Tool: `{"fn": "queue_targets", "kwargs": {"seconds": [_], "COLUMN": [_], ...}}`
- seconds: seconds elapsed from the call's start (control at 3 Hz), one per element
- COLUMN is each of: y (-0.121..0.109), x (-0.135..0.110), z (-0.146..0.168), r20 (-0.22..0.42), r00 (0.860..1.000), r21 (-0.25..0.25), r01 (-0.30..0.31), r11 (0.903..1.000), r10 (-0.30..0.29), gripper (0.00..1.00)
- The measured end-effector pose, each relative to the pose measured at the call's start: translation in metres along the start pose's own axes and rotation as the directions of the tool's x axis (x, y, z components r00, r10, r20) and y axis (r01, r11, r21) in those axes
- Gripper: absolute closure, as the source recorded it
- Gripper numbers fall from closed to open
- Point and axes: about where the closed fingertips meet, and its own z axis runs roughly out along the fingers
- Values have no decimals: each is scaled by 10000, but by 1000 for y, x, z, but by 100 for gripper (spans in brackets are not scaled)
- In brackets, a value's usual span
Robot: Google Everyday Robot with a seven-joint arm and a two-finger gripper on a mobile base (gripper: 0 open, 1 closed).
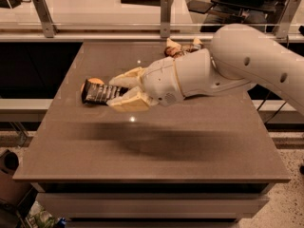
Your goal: Pick rxbar chocolate
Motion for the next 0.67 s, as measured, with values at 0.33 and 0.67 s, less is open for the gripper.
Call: {"fn": "queue_targets", "kwargs": {"seconds": [0.33,0.67], "y": [-7,-6], "x": [-13,-13], "z": [-17,-17], "r20": [109,109], "r00": [9994,9994], "r21": [282,281], "r01": [330,331], "r11": [9991,9991], "r10": [-333,-334], "gripper": [100,100]}}
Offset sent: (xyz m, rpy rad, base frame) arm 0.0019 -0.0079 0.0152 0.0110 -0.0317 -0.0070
